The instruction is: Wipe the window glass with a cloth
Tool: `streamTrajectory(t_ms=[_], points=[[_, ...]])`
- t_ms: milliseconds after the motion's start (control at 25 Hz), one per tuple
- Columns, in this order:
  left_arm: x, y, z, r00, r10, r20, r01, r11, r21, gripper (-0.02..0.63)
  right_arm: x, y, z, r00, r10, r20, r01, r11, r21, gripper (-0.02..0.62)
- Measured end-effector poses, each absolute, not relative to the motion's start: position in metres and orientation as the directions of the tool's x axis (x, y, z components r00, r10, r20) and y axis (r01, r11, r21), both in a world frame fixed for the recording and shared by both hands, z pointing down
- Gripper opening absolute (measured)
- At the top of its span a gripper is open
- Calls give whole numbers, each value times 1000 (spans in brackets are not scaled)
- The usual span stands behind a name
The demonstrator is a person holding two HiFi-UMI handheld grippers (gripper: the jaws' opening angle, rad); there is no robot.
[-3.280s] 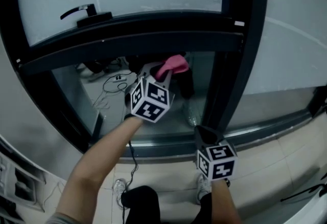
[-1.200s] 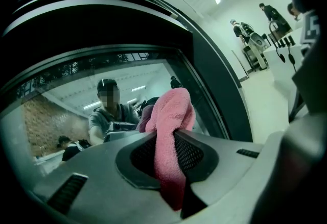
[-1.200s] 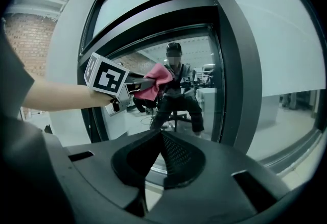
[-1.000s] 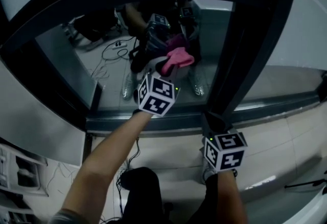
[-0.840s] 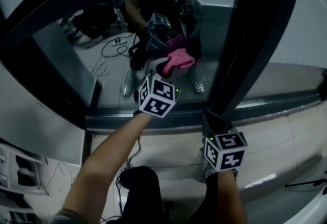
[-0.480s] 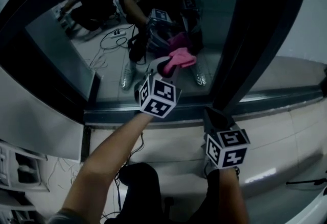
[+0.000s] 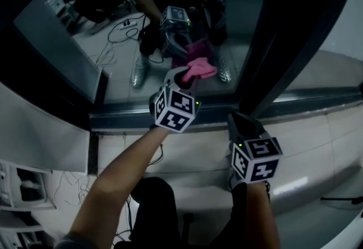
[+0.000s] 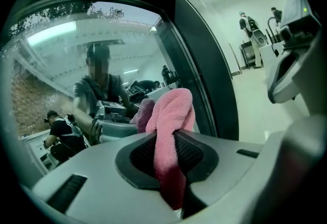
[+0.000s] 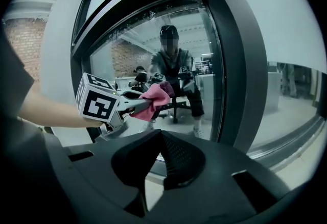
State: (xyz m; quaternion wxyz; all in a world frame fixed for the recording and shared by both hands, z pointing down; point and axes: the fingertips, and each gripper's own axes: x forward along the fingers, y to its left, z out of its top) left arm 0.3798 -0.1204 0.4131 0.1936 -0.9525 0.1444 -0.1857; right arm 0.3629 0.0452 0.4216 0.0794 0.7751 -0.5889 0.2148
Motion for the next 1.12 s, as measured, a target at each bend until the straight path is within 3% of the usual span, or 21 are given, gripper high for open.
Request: streamTrajectory(t_ms=[1120], points=[[375, -122, 588, 815, -306, 492, -156, -933, -324, 58, 377, 13, 510, 127, -855, 502, -945, -258, -200, -2]])
